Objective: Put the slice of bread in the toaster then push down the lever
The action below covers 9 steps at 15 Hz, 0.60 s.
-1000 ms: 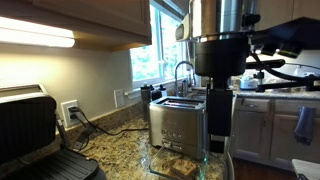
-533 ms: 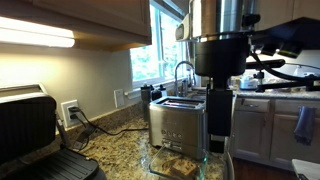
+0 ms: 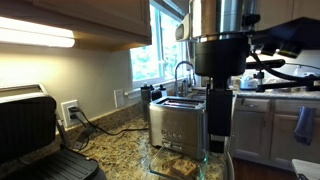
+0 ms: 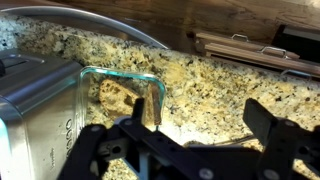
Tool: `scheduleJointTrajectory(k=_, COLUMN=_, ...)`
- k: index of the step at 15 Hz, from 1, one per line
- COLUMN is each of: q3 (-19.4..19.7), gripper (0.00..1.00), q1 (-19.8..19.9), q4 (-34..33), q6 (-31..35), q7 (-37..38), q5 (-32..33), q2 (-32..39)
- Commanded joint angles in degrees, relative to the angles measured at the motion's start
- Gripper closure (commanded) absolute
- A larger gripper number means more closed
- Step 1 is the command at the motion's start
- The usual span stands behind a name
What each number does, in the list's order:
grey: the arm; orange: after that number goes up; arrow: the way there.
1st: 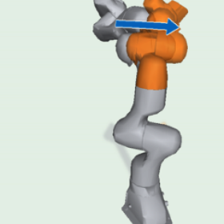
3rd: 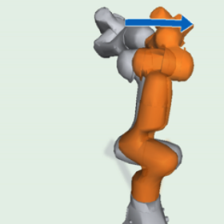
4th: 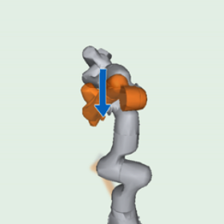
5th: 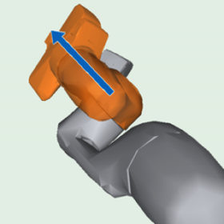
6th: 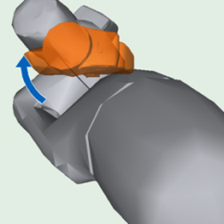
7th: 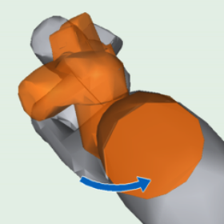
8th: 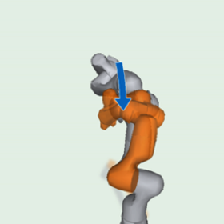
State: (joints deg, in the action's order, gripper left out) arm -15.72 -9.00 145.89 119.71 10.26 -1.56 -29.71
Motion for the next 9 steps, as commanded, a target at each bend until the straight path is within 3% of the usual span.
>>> scheduleJointTrajectory(k=1, q3=0.66, gripper=0.00, q1=-0.97, q4=0.22, q6=0.50, q7=0.72, q5=0.12, q2=-0.26)
scheduleJointTrajectory(k=9, q3=0.07, gripper=0.00, q1=-0.21, q4=-0.37, q6=3.74, q7=2.04, q5=0.92, q2=1.90)
